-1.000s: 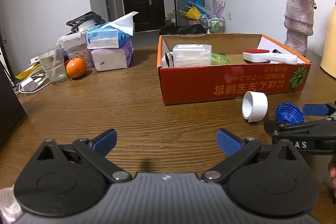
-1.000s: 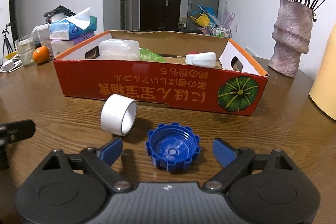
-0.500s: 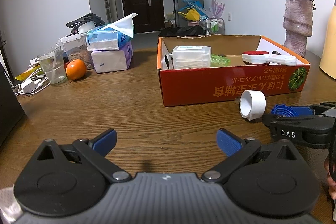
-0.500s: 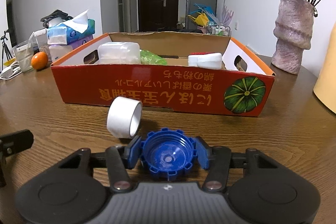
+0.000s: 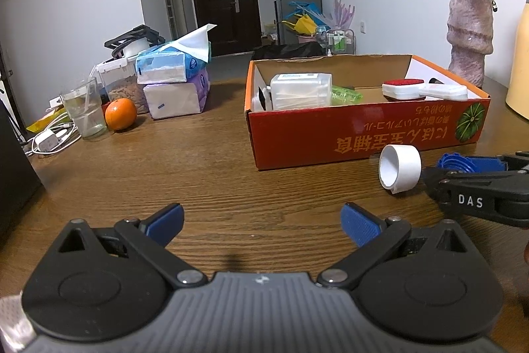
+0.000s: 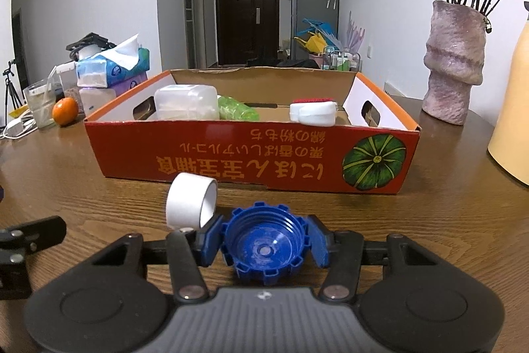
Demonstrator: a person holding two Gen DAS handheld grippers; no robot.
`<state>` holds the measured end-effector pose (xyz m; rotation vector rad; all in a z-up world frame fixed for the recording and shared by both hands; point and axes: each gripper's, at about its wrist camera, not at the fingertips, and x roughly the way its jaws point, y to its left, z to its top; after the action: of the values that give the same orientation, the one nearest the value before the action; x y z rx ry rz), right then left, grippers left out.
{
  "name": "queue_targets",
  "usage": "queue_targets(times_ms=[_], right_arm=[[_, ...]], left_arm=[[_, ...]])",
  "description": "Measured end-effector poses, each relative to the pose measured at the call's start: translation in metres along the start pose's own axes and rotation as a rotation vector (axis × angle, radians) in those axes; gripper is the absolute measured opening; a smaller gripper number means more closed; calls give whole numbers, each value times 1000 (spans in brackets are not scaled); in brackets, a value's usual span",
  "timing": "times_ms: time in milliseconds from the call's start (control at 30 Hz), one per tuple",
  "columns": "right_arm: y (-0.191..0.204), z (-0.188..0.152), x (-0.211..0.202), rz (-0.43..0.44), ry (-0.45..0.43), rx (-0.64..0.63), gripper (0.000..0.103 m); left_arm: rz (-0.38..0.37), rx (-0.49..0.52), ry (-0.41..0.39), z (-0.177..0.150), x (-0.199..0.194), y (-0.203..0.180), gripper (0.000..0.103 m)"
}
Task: Organize rigid objects
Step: 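Grasp the white ring-shaped cap with the left gripper while the right gripper holds the blue cap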
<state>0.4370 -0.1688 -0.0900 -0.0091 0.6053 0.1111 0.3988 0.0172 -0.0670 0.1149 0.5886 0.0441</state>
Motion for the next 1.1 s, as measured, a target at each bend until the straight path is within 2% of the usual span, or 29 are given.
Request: queue_targets(times_ms=[300, 1100], right_arm=[[-15, 2, -8, 7, -27, 17, 53], [-96, 9, -16, -1, -69, 60, 53]], left_arm=[[-5, 0, 4, 2, 2, -18, 103], [-35, 24, 23, 14, 17, -109, 103]])
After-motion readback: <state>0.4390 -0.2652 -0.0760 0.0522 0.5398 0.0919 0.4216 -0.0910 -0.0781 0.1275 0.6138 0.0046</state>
